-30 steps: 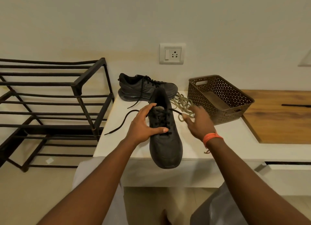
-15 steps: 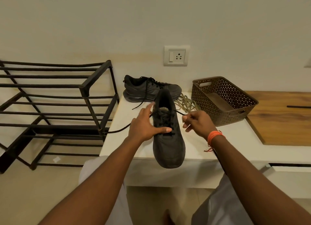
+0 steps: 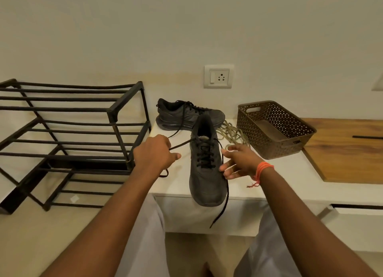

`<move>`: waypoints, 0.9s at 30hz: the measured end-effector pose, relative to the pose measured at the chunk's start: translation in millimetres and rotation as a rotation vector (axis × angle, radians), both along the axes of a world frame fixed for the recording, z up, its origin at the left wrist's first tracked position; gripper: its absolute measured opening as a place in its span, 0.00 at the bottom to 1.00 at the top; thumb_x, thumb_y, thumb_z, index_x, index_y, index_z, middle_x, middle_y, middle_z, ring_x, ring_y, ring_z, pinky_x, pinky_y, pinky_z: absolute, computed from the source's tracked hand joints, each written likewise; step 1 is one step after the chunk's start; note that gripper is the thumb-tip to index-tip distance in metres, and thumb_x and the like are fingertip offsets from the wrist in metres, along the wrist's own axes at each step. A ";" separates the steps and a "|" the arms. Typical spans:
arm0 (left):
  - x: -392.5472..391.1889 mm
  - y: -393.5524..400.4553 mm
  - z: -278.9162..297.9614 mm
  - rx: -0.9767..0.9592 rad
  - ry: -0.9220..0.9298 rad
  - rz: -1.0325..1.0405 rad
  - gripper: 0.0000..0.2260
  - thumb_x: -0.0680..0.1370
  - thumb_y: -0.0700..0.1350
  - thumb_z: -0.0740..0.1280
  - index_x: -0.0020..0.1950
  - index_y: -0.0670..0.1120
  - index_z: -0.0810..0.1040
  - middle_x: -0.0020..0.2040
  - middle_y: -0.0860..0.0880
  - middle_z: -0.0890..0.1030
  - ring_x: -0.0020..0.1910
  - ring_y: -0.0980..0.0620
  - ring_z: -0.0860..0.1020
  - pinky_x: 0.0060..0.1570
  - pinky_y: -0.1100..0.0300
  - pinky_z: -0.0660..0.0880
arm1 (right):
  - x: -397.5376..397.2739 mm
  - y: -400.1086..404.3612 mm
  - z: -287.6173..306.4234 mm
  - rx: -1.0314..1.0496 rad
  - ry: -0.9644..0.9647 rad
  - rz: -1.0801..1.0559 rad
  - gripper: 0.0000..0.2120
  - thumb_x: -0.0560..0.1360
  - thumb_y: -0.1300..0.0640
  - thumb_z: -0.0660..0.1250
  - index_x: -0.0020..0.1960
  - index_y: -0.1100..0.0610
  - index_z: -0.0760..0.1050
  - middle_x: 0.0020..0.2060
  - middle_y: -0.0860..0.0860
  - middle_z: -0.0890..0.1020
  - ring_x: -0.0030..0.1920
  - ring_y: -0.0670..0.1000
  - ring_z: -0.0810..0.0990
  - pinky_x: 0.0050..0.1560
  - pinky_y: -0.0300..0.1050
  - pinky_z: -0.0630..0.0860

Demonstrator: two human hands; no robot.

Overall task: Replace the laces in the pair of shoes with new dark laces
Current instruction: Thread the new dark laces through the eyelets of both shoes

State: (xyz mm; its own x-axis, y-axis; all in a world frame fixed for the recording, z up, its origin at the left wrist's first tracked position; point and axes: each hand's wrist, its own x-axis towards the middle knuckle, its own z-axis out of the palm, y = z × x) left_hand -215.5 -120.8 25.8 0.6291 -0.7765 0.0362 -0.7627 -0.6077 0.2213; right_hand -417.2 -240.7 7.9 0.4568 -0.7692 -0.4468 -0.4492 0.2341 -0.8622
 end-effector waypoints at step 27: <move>-5.0 -56.1 36.9 -0.825 0.786 -0.479 0.12 0.83 0.37 0.56 0.62 0.46 0.75 0.61 0.52 0.79 0.58 0.61 0.78 0.57 0.67 0.73 | 69.3 -23.2 41.7 -0.343 -0.763 -0.339 0.13 0.78 0.71 0.57 0.59 0.58 0.63 0.38 0.50 0.84 0.31 0.47 0.74 0.39 0.41 0.75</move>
State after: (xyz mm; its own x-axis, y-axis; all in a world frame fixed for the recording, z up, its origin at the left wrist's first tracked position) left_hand -220.5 -177.0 62.7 0.3600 -0.8586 0.3650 -0.3563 0.2350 0.9043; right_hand -347.9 -263.9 49.6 0.2595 -0.9518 0.1635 0.3197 -0.0751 -0.9445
